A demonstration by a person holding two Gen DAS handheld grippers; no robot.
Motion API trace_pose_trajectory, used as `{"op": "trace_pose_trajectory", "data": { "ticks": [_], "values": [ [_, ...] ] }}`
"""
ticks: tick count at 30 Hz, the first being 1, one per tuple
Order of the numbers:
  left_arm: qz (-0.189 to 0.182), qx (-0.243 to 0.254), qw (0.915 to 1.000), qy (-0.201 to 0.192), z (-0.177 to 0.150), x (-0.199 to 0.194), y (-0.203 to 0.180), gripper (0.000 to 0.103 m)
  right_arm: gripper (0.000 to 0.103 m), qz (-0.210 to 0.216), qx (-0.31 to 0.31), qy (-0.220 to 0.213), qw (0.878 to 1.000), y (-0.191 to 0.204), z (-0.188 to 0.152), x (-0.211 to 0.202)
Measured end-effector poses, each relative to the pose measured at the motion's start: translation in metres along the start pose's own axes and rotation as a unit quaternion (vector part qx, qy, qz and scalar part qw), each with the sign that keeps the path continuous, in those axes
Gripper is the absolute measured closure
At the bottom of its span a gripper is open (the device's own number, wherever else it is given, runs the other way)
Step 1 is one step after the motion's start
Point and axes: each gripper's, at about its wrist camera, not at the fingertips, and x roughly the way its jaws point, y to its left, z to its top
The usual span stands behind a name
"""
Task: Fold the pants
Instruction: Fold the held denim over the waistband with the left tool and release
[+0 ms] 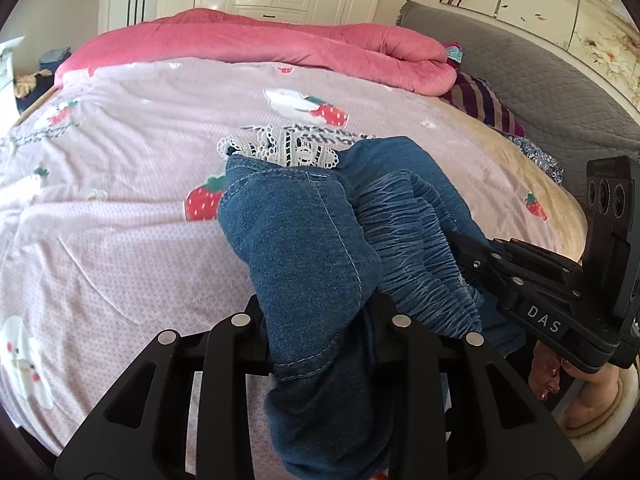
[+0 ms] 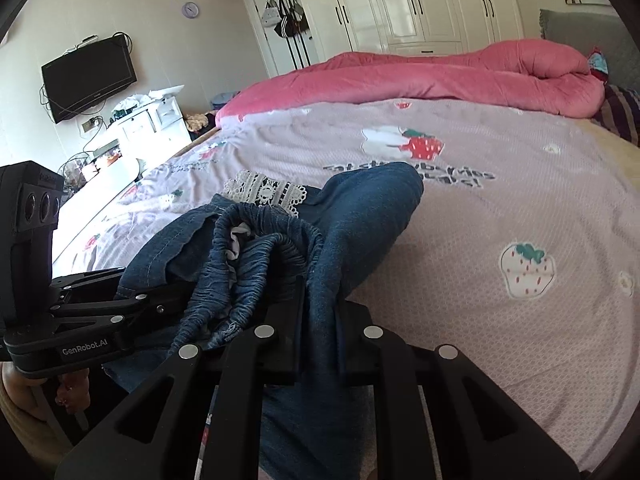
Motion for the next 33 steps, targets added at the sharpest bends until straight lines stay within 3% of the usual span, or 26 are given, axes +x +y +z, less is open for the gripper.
{"op": "trace_pose_trajectory", "data": {
  "ticks": [14, 33],
  "values": [
    [-0.005, 0.004, 0.9998, -0.017, 0.03, 0.011, 0.003, 0.081, 0.092, -0.013, -0.002, -0.016, 1.0, -0.005, 0.028, 0.006],
    [0.009, -0.008, 0.9998, -0.018, 0.064, 0.049, 0.035, 0.081, 0.092, -0.022, 0.004, -0.001, 1.0, -0.011, 0.069, 0.067]
  ]
}}
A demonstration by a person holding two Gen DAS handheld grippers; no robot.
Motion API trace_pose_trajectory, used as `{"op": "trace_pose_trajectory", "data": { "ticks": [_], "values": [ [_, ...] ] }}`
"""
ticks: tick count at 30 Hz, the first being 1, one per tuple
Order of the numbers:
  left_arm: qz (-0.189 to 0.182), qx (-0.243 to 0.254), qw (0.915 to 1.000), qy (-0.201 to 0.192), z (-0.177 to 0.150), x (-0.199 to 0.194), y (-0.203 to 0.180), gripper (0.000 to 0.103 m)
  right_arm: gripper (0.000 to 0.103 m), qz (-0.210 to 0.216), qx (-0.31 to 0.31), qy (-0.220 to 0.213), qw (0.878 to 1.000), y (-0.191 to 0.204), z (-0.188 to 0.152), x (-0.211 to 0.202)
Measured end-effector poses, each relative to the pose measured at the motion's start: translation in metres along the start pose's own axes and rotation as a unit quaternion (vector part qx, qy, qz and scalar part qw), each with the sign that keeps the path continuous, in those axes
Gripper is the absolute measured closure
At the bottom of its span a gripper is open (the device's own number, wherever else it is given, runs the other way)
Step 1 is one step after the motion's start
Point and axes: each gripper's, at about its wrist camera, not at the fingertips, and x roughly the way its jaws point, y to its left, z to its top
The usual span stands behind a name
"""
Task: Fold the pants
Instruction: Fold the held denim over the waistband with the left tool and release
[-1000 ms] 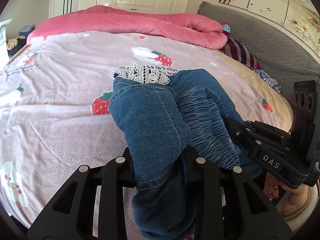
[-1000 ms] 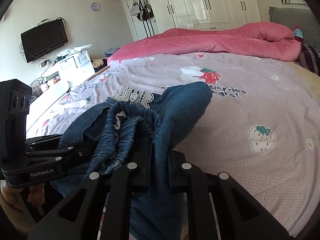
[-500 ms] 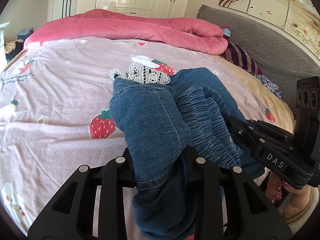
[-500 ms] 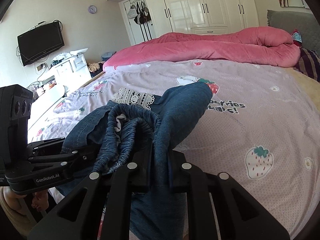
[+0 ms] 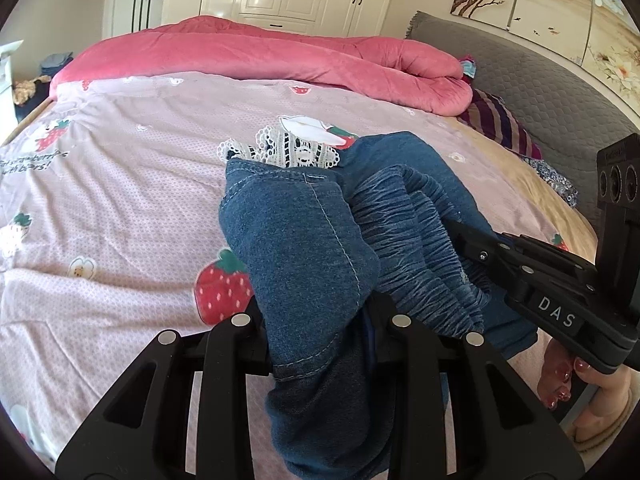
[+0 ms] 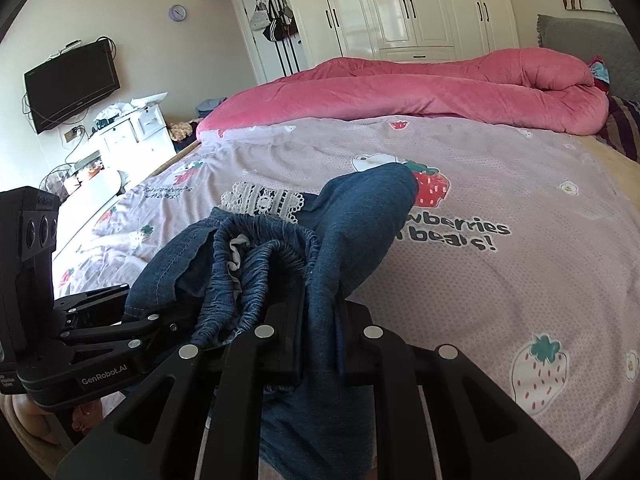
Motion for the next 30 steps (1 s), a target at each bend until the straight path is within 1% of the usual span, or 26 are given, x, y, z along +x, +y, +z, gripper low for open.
{"op": "trace_pose_trajectory", "data": {
  "ticks": [7, 12, 22, 27, 30],
  "values": [
    [0.0, 0.001, 1.0, 0.004, 0.01, 0.018, 0.006, 0.081, 0.092, -0.008, 0.009, 0.009, 1.0, -0.007, 0.006, 0.018],
    [0.0, 0.002, 1.0, 0.008, 0.008, 0.026, 0.007, 0.081, 0.092, -0.01, 0.015, 0.015, 1.0, -0.011, 0.005, 0.027],
    [0.001, 0.004, 0.9997, 0.025, 0.002, 0.04, 0.01, 0.081, 0.091, -0.024, 0.033, 0.057, 0.998, -0.022, -0.005, 0.046],
    [0.002, 0.002, 0.9996, 0.029, -0.001, 0.044, 0.012, 0.078, 0.085, -0.036, 0.049, 0.077, 0.995, -0.031, -0.012, 0.052],
    [0.004, -0.002, 0.9995, 0.031, -0.003, 0.046, 0.014, 0.077, 0.074, -0.047, 0.049, 0.083, 0.994, -0.034, -0.015, 0.054]
  ]
}}
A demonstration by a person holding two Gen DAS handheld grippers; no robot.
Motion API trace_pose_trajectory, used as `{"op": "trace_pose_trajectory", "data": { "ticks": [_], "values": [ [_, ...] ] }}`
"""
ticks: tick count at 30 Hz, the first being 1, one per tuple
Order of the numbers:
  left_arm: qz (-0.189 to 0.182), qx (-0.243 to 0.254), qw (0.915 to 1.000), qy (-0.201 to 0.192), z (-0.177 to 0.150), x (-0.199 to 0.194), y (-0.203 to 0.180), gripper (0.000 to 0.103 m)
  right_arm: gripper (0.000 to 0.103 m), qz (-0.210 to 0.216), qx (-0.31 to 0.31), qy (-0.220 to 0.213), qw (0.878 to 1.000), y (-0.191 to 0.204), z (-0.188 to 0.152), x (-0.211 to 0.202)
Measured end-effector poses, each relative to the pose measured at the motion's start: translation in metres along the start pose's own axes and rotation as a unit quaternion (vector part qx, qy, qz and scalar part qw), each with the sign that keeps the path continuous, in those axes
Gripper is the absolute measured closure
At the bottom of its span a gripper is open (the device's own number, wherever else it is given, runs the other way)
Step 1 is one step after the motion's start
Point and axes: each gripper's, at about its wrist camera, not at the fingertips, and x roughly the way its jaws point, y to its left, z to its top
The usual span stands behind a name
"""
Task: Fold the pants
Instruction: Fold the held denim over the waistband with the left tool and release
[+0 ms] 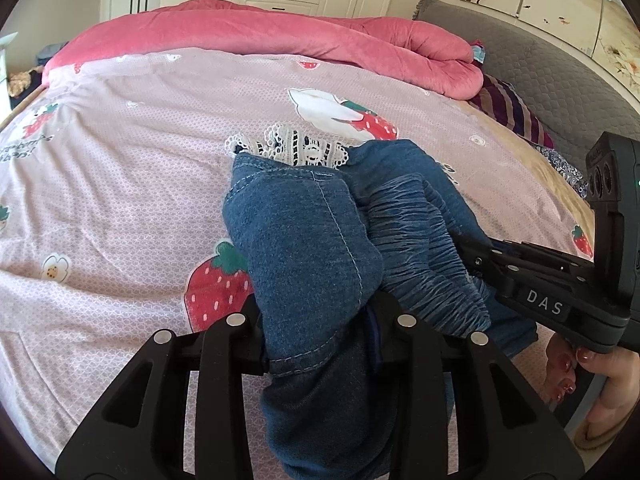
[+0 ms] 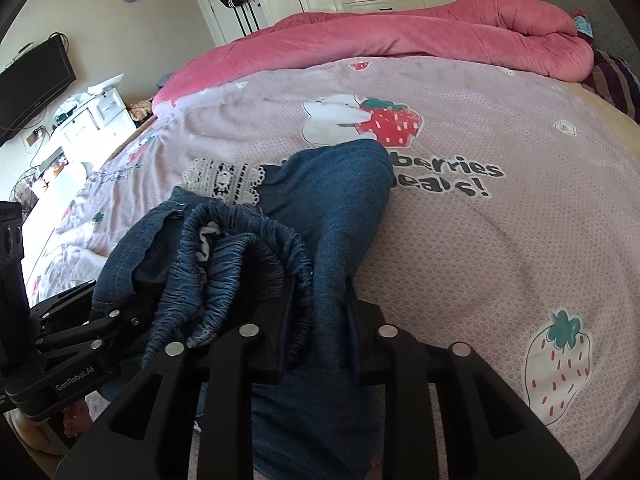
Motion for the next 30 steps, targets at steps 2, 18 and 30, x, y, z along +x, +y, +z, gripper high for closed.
{"op": "trace_pose_trajectory", "data": {
  "ticks": [2, 18, 30],
  "values": [
    [0.001, 0.0, 1.0, 0.001, -0.001, 0.001, 0.001, 0.076, 0.062, -0.009, 0.003, 0.004, 1.0, -0.003, -0.002, 0.001],
    [0.007, 0.0, 1.0, 0.003, -0.004, -0.001, 0.0, 0.069, 0.038, -0.016, 0.012, -0.013, 1.0, -0.011, -0.006, -0.011],
    [0.014, -0.006, 0.9999, -0.003, -0.006, -0.012, 0.005, 0.048, 0.025, -0.014, 0.016, -0.034, 0.999, -0.014, -0.008, -0.027]
  ]
}}
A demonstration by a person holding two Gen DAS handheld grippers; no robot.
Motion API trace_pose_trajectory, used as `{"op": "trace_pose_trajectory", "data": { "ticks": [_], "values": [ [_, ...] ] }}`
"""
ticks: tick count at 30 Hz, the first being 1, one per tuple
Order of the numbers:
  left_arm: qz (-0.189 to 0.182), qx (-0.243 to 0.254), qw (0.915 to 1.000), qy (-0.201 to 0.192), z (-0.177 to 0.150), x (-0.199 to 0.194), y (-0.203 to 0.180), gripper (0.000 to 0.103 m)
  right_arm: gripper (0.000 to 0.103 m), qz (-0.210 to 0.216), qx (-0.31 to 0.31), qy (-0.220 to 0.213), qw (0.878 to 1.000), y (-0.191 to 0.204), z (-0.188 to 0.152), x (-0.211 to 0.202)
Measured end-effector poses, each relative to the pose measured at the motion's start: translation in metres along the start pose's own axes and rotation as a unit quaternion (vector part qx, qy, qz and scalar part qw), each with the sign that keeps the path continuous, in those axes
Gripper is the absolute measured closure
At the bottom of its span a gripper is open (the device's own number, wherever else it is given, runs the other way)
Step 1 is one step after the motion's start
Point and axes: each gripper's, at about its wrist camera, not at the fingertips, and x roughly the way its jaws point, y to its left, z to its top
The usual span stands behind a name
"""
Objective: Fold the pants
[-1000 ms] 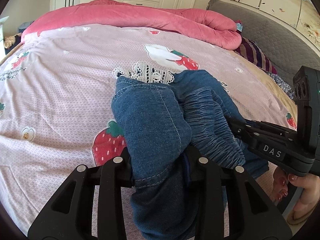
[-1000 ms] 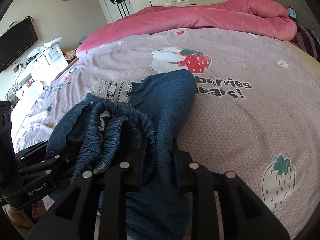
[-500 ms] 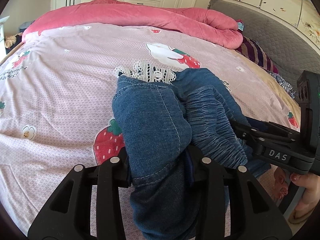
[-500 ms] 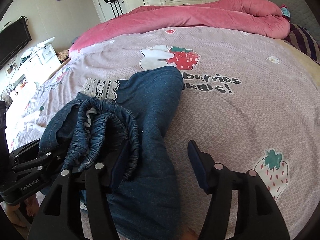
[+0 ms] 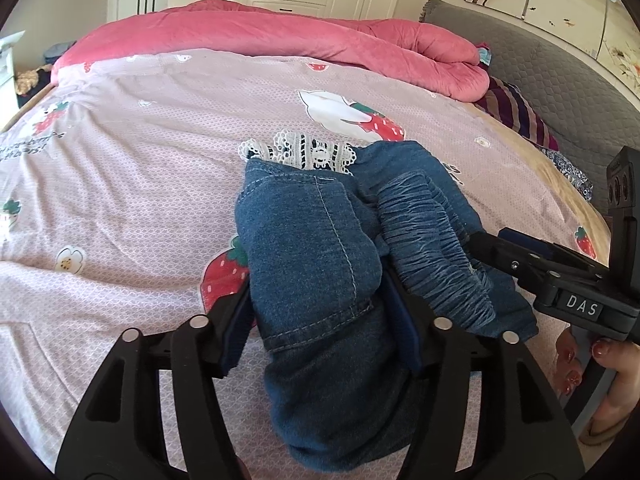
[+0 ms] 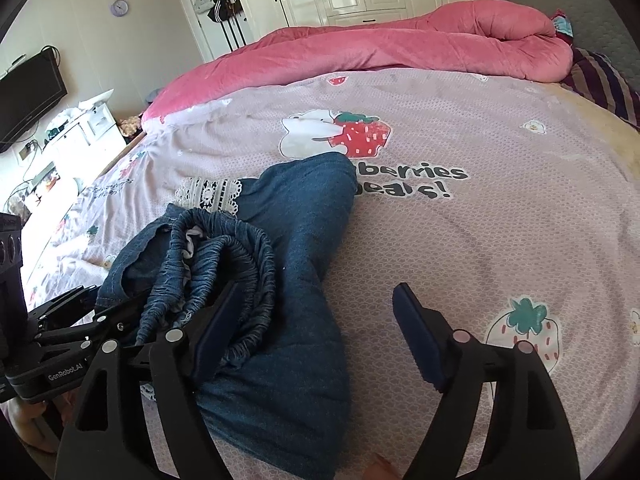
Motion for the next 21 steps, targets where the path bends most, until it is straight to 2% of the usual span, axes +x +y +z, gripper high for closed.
{"op": "trace_pose_trajectory", "data": {
  "ticks": [13, 21],
  "values": [
    [0.018, -0.008, 0.9994, -0.028, 0.001, -0.029, 0.008, 0.027, 0.015, -0.002, -0.005, -0.034, 0.999, 0.001, 0.002, -0.025],
    [0.026, -0.02, 0.9983, -0.047, 0.0, -0.047, 0.013, 0.013, 0.009, -0.018, -0.031, -0.067, 0.997, 0.011, -0.001, -0.048]
  ]
}}
